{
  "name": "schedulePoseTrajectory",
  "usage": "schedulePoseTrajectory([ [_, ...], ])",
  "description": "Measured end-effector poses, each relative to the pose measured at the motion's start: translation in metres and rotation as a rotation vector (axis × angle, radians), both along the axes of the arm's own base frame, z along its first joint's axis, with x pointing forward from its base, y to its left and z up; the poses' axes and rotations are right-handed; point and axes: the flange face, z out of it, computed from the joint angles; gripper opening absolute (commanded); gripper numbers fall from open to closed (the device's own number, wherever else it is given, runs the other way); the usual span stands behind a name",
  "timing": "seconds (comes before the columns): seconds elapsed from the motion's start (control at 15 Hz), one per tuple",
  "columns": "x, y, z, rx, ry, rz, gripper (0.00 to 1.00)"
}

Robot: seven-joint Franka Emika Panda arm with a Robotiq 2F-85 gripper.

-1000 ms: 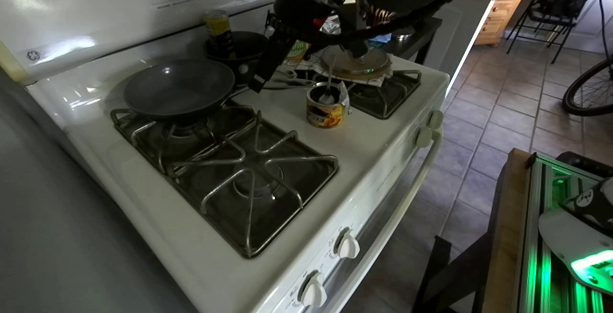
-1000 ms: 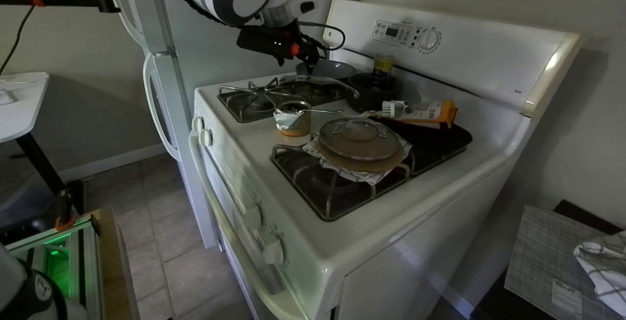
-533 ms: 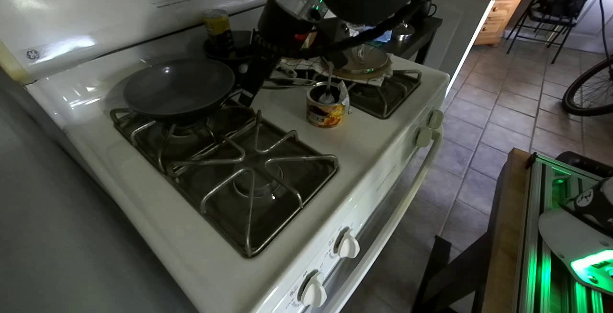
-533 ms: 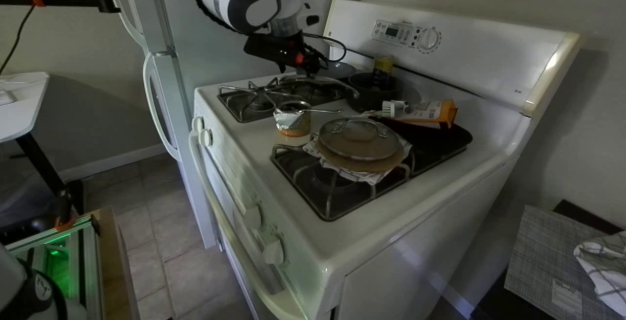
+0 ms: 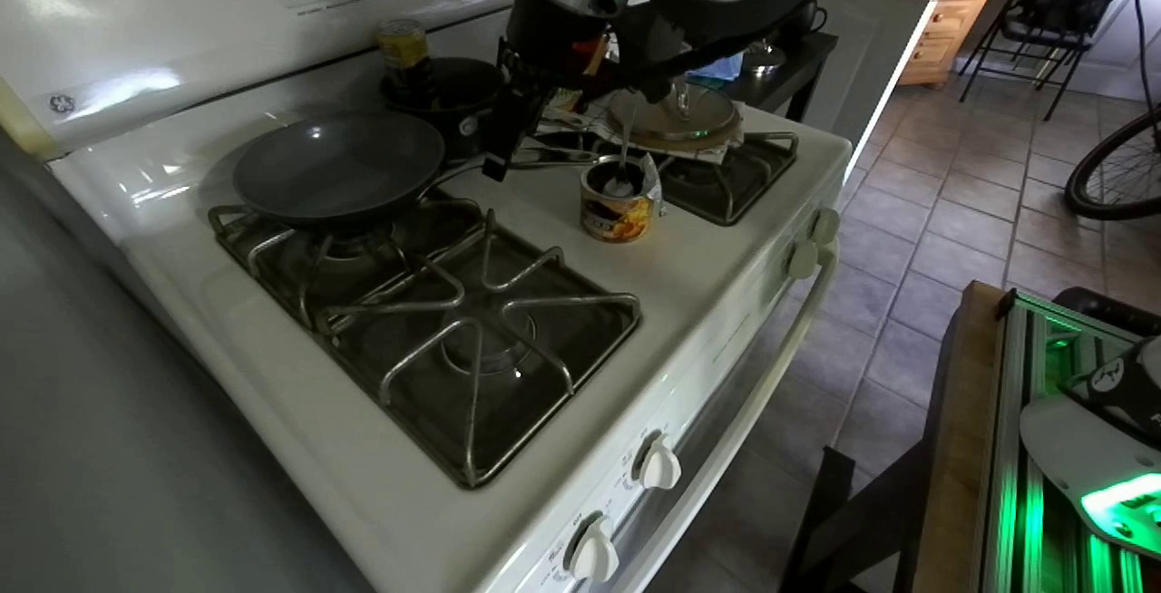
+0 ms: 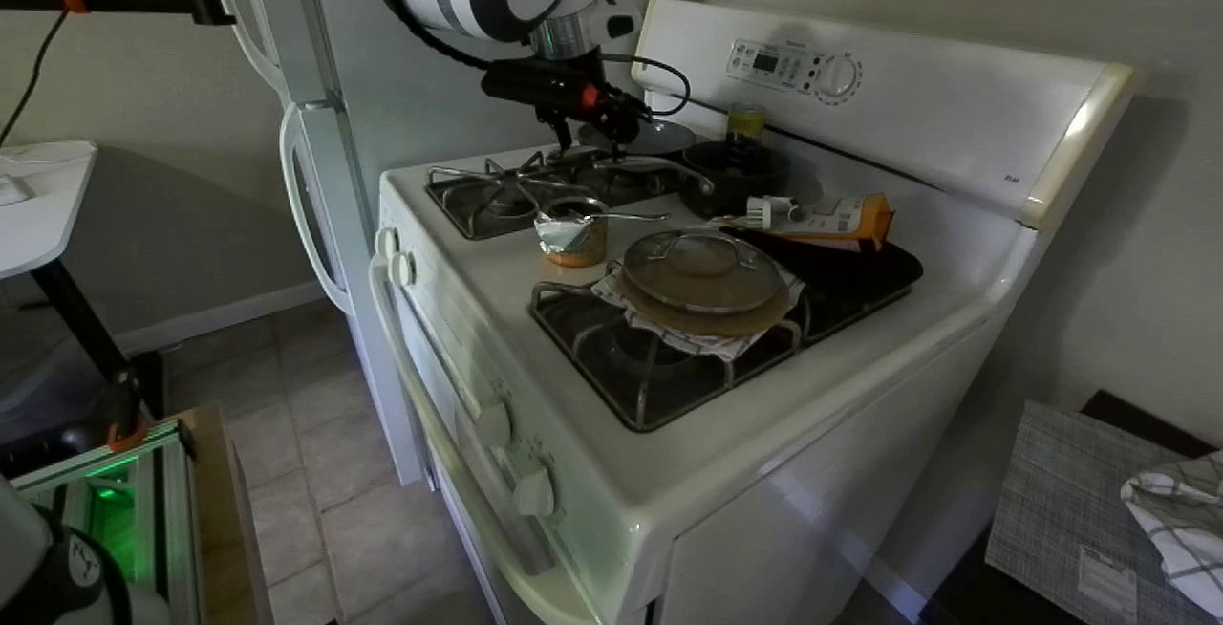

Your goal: Move the pan to the bottom left corner of the stove then put the pot on the position the pan was at

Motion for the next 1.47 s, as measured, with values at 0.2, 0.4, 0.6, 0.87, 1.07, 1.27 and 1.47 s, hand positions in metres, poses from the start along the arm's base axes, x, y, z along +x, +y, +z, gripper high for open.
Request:
schedulePoseTrajectory([
  [0.2, -0.012, 0.021, -0.009, 0.050, 0.101, 0.014, 1.00],
  [0.4, -0.016, 0.027, -0.017, 0.047, 0.150, 0.018, 1.00],
  [0.6, -0.012, 0.018, -0.017, 0.050, 0.139, 0.003, 1.00],
  [0.87, -0.003, 0.010, -0.014, 0.068, 0.083, -0.019, 0.56],
  [1.07, -0.003, 0.009, -0.028, 0.064, 0.107, -0.023, 0.33],
  [1.27, -0.002, 0.010, -0.039, 0.061, 0.125, -0.023, 0.12],
  [1.47, -0.002, 0.012, -0.037, 0.065, 0.113, -0.021, 0.00],
])
